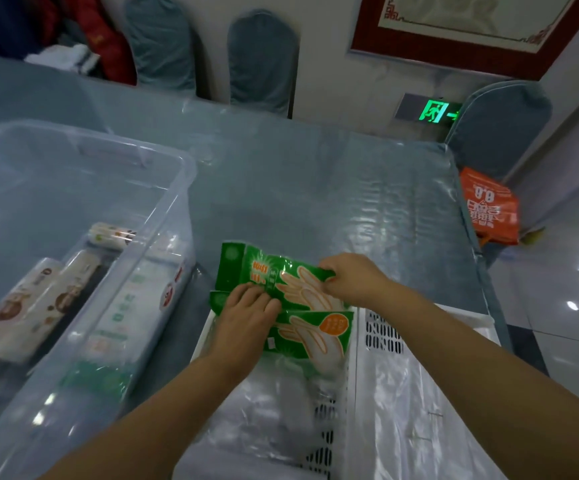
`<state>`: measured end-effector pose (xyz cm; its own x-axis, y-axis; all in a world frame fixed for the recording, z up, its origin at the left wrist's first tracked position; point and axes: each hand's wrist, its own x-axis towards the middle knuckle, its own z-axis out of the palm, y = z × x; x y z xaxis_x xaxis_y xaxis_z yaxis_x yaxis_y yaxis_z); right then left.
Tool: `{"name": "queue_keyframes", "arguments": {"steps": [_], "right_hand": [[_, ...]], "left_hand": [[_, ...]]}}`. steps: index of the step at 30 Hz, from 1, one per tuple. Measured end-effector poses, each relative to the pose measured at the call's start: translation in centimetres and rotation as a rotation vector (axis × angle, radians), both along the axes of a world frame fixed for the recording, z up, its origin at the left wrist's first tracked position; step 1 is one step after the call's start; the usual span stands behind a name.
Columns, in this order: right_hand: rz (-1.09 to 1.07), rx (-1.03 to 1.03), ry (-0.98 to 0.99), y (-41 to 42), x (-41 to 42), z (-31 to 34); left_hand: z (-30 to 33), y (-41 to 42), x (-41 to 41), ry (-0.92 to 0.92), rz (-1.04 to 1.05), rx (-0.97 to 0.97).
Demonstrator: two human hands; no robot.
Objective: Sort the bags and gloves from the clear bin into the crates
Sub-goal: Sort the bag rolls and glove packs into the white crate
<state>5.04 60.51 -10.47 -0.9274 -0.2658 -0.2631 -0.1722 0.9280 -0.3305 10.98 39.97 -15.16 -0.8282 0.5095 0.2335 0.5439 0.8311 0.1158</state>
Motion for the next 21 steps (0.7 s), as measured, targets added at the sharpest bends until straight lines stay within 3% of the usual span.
{"name": "queue_keyframes", "arguments": {"steps": [5, 10, 13, 15, 18, 21], "right_hand": [[0.160, 0.226, -0.071, -1.0, -0.5, -2.8], [0.337, 0.439, 0.081, -1.5, -1.0, -3.8], [0.384, 0.456, 0.117, -1.5, -1.3, -3.9], [0.336, 0.387, 0.172, -1.3, -1.5, -3.8], [0.046, 0.130, 0.309, -0.3, -2.4, -3.7], [-0.027, 0.171, 0.245, 0.4, -2.8, -4.1]], "left_hand": [[-0.1, -0.1, -0.3, 0.025, -0.011, 0.013], [-1.0, -0.2, -0.9, 0.000, 0.005, -0.023], [-1.3, 0.0, -1.8, -0.019, 0.026, -0.066], [-1.5, 0.0, -2.5, -0.068, 0.040, -0.107], [-2.3, -0.2, -3.3, -0.184, 0.030, -0.130], [-2.7, -0.4, -3.7, -0.224, 0.037, -0.175]]}}
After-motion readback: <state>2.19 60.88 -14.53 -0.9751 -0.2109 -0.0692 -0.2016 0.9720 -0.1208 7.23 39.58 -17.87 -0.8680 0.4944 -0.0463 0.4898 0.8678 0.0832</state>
